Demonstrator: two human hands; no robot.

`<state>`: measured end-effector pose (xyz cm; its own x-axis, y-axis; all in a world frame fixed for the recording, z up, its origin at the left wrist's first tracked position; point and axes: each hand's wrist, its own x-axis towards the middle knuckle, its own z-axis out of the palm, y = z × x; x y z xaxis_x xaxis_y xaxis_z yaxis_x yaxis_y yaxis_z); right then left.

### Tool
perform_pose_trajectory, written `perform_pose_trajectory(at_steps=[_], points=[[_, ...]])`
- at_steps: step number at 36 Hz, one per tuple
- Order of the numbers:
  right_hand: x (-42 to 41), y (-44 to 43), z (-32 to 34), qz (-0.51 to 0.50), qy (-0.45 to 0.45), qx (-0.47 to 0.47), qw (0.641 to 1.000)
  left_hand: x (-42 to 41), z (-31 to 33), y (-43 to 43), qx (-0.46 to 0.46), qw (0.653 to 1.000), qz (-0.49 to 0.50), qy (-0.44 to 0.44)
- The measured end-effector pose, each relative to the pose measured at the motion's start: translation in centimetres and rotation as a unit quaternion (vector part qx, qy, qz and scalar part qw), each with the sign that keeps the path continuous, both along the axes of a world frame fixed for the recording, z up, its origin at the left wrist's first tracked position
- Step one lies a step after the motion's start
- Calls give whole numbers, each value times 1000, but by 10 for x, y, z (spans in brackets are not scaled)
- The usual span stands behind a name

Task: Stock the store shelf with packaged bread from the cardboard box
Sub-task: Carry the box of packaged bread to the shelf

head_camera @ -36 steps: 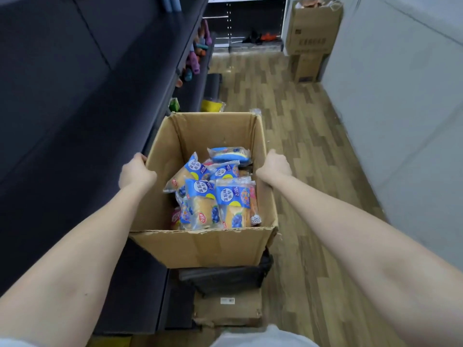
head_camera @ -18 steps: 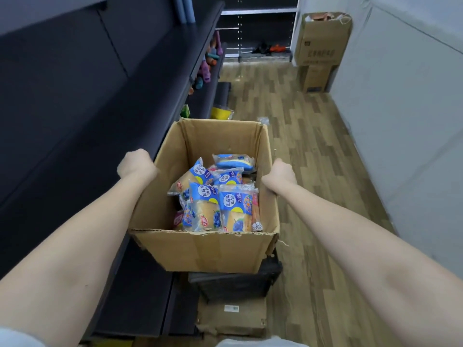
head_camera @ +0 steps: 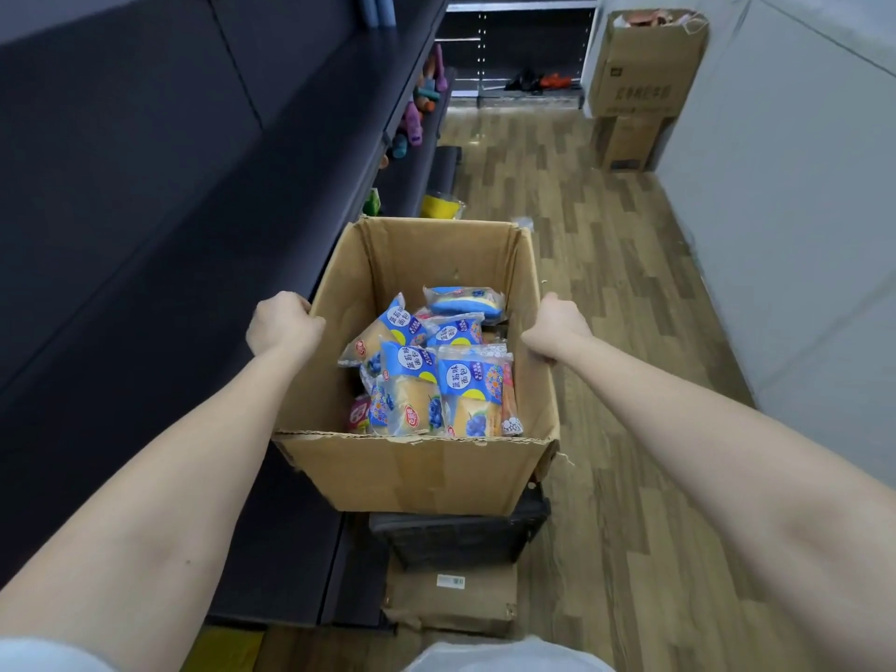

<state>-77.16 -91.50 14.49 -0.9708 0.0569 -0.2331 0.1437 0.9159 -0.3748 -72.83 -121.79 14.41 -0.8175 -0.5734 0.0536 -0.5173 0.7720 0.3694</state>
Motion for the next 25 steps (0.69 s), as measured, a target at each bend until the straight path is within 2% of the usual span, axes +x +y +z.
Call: perform_pose_trajectory(at_steps=[3,6,8,10,15,19,25], points=[[-8,6,9,42,1,76,996,-2,-1,-3,11,1000,2,-12],[-18,6,21,42,91,108,989,-5,4,-2,3,1000,-12,-23],[-25,-1,26,45,158,62,984,-8,8,1,-1,999,-34,5],[-34,-12,27,63,205,-18,977,-11,11,4,32,996,-58,62],[-50,-39,19,95,221,-219,946,-18,15,18,148,965,-110,186],[-64,-50,13,163,197,-255,932,-28,16,35,178,954,-133,200],[-108,-61,10,257,175,-303,901,-46,5,56,190,958,-103,187]])
